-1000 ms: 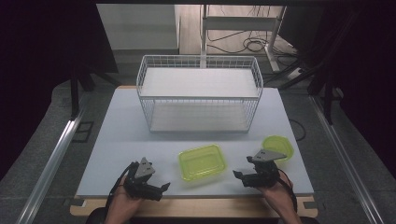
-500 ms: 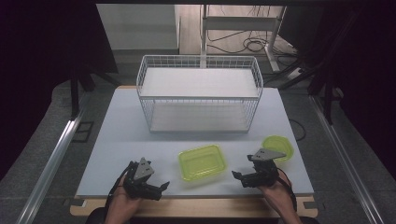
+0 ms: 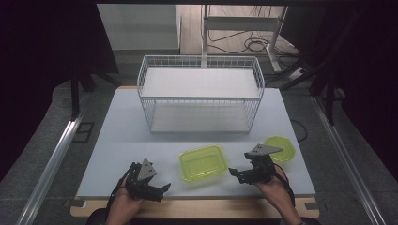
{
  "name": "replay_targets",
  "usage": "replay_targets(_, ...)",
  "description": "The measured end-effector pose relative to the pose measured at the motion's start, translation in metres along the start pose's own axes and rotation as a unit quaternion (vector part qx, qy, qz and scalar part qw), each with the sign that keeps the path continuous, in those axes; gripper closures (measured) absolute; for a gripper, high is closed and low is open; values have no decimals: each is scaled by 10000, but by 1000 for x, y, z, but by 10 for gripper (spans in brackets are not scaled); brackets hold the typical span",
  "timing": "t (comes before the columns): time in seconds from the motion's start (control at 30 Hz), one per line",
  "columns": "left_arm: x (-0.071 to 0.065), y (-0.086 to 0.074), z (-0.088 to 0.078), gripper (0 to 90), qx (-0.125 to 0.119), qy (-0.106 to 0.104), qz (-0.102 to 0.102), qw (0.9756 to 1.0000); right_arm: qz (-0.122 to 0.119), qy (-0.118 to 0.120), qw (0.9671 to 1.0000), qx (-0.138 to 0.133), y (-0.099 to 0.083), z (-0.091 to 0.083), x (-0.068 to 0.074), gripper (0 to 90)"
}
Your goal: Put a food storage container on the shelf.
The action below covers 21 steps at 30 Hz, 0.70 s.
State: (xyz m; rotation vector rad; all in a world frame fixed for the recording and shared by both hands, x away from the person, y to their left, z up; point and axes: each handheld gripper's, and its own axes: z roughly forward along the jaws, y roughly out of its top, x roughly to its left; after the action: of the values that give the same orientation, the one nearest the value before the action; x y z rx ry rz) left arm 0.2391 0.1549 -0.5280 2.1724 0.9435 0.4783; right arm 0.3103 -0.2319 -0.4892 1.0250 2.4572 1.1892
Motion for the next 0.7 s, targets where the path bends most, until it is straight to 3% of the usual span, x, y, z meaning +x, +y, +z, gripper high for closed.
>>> replay_targets(0.13, 0, 0, 1, 24, 10, -7, -3, 10000, 136, 6, 9999, -5, 5, 4, 0, 107)
replay_targets(0.37, -3, 0, 3, 25, 110, -8, 90, 9999, 344, 352, 9987, -153, 18, 6, -5, 260)
replay_targets(0.7, -4, 0, 5, 25, 173, 24, 117, 9998, 463, 645, 9967, 156, 31, 27, -9, 395)
